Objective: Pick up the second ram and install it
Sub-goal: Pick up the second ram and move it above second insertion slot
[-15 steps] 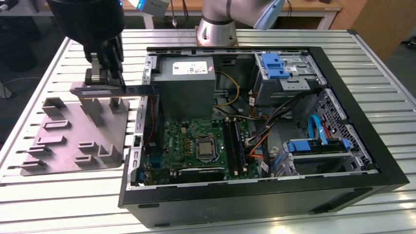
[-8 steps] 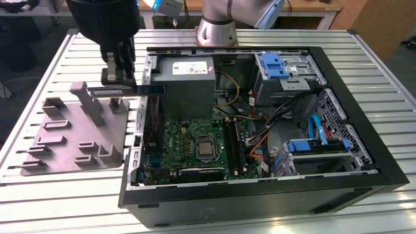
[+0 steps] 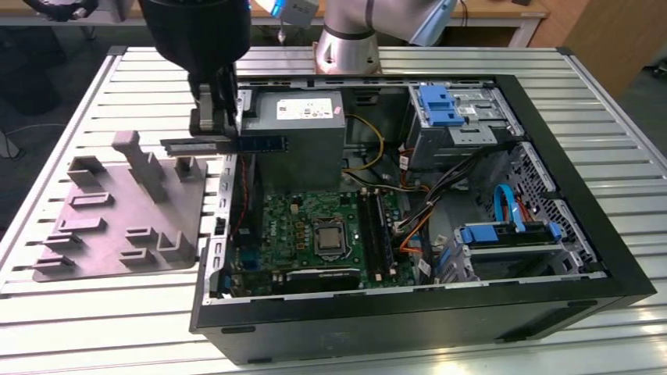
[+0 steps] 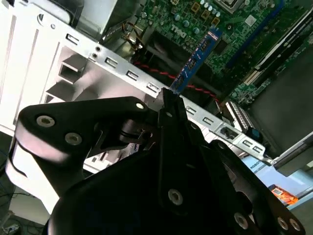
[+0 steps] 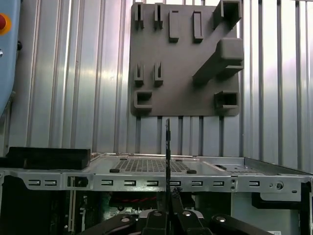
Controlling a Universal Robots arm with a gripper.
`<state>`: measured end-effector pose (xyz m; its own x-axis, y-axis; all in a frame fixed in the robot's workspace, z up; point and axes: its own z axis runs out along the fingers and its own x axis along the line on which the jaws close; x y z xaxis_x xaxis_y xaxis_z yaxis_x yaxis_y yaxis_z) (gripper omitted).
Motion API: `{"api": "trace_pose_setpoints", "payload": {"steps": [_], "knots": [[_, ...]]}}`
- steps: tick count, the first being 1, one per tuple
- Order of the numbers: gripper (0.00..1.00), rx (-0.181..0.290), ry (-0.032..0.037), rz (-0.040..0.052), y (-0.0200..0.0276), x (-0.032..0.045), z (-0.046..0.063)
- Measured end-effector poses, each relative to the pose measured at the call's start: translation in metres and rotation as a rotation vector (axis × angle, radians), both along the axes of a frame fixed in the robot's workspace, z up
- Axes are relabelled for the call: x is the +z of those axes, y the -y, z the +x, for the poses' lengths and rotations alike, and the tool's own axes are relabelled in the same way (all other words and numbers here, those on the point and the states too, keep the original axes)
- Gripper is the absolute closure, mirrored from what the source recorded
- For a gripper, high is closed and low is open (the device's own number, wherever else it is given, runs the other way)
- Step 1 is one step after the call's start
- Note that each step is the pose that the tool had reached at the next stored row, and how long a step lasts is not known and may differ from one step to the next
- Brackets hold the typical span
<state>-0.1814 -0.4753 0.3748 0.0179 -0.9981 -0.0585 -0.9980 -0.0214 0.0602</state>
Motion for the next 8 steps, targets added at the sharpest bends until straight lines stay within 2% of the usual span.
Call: {"api": "trace_pose_setpoints", "payload": {"steps": [8], "knots": [[0.86, 0.000, -0.0021, 0.0000, 0.0000, -0.0003, 0.022]]}}
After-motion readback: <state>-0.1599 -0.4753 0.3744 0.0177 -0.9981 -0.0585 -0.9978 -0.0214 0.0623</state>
